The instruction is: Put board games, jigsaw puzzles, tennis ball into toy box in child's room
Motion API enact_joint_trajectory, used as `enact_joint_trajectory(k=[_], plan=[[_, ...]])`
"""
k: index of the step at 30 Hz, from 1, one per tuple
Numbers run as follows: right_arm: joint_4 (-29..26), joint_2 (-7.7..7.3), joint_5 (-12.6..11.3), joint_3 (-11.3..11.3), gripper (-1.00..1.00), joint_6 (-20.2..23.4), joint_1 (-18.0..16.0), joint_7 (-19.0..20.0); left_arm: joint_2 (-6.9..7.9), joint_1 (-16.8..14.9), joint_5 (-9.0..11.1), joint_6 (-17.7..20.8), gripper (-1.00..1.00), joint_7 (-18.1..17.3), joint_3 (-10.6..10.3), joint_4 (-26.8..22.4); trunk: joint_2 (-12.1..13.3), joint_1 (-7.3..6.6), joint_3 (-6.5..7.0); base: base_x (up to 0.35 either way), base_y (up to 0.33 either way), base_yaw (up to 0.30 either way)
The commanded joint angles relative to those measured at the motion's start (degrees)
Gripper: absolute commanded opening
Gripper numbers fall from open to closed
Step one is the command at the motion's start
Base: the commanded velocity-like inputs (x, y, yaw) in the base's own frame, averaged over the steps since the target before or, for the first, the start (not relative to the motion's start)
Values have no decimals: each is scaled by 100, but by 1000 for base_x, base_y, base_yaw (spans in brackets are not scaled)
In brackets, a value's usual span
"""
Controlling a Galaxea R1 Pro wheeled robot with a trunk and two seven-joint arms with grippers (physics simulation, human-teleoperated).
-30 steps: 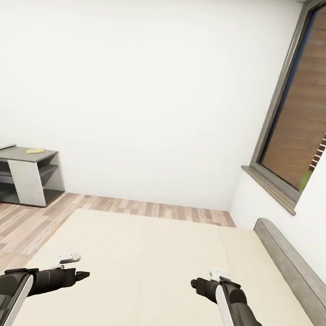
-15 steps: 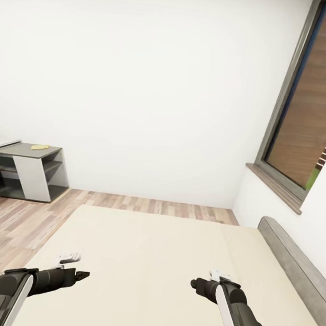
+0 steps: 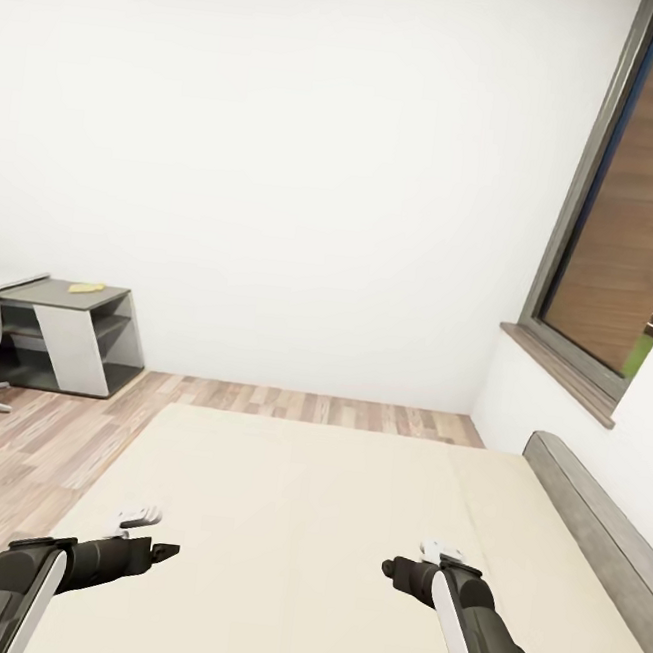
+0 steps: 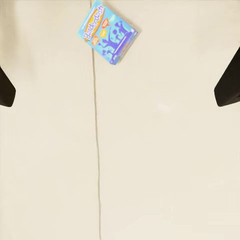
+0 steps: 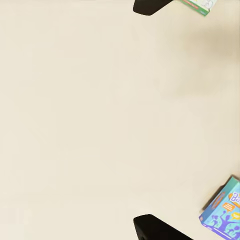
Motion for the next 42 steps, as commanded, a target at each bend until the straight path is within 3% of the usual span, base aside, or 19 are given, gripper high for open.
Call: enact_joint_trajectory(k=[1, 42], plan=[[-7, 4, -59, -10, 100, 18, -4, -39, -1, -6, -4, 36, 100, -25, 8, -4, -13, 4, -17, 0, 0, 23], [-7, 4, -55, -9, 100, -3, -4, -44, -28, -6, -4, 27, 100, -12, 8, 32, -13, 4, -30, 0, 0, -31]])
